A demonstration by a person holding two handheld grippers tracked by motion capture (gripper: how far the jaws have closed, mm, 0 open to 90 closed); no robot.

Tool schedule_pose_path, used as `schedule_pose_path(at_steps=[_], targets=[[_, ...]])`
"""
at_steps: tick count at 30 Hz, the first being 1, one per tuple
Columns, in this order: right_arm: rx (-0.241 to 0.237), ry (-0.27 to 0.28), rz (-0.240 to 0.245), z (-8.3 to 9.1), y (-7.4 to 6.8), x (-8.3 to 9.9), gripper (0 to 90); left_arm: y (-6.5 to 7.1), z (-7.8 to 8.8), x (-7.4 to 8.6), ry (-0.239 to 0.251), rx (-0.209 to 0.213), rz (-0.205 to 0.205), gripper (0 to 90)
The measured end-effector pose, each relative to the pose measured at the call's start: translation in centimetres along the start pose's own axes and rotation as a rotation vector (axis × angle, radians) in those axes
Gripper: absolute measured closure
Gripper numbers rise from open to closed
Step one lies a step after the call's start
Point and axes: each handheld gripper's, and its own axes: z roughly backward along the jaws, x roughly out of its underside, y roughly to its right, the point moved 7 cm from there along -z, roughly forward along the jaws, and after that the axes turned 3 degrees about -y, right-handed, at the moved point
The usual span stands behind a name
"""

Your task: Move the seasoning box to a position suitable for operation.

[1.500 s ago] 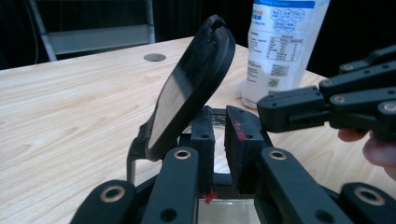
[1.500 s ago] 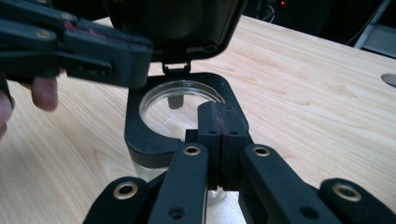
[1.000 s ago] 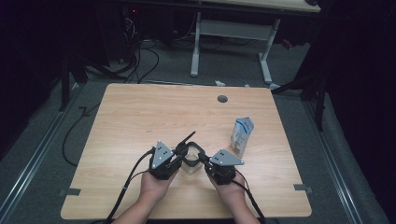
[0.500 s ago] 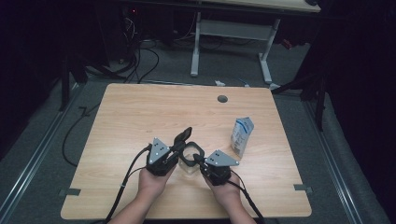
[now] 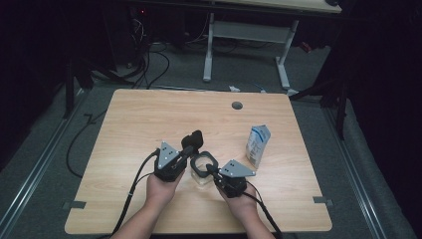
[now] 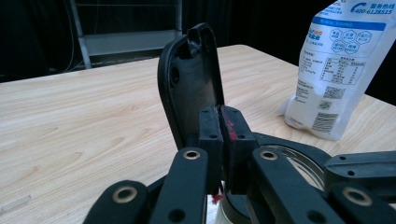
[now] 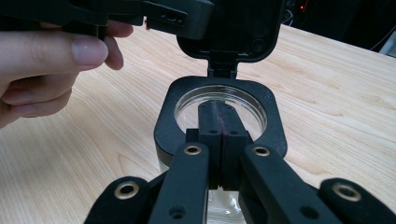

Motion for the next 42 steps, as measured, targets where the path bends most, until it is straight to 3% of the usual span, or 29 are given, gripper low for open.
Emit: schedule_pose_path(at_steps=[6, 10, 15, 21, 22, 24, 26, 28, 30, 32, 36, 39, 42], targets=[[0.006, -0.008, 0.013, 0.0, 0.1, 0.0, 90.0, 0.5, 0.3, 0.5, -0.022, 0.014, -0.02, 82.1], [0.015, 0.018, -0.001, 0.9, 0.4, -0.4, 87.7, 0.6, 2.0, 0.9, -0.039, 0.04, -0.058, 78.4], [0.055, 0.043, -0.001, 3.2, 1.5, 0.2, 81.8, -2.1, 4.6, 1.2, -0.088, 0.0, -0.104, 72.4], [0.118, 0.008, -0.067, 5.0, 3.7, 3.9, 77.4, -6.5, 7.6, 2.8, -0.163, -0.077, -0.127, 60.3], [0.13, 0.005, -0.078, 5.3, 4.0, 4.6, 77.0, -7.0, 8.1, 3.1, -0.174, -0.085, -0.135, 58.7], [0.168, -0.042, -0.054, 5.9, 4.7, 5.8, 75.0, -7.6, 8.7, 3.3, -0.195, -0.094, -0.152, 56.1], [0.174, -0.033, -0.097, 6.7, 5.6, 6.5, 73.8, -8.2, 8.8, 3.1, -0.192, -0.114, -0.165, 53.0], [0.192, -0.036, -0.138, 7.1, 6.5, 6.9, 72.4, -8.8, 8.9, 2.6, -0.187, -0.128, -0.13, 52.3], [0.221, -0.035, -0.146, 7.3, 7.3, 7.1, 70.6, -9.0, 8.9, 2.0, -0.176, -0.126, -0.08, 52.7], [0.239, -0.041, -0.161, 7.5, 7.9, 7.1, 69.5, -9.2, 9.1, 1.6, -0.171, -0.127, -0.062, 52.6], [0.269, -0.028, -0.19, 7.8, 8.9, 6.9, 66.7, -10.1, 9.0, 1.4, -0.189, -0.142, -0.061, 50.4], [0.289, -0.033, -0.231, 7.6, 9.6, 7.3, 61.9, -10.2, 9.1, 1.4, -0.209, -0.127, -0.056, 49.4], [0.328, -0.077, -0.202, 7.1, 9.9, 7.6, 59.2, -10.1, 9.4, 1.5, -0.205, -0.116, -0.072, 47.7]])
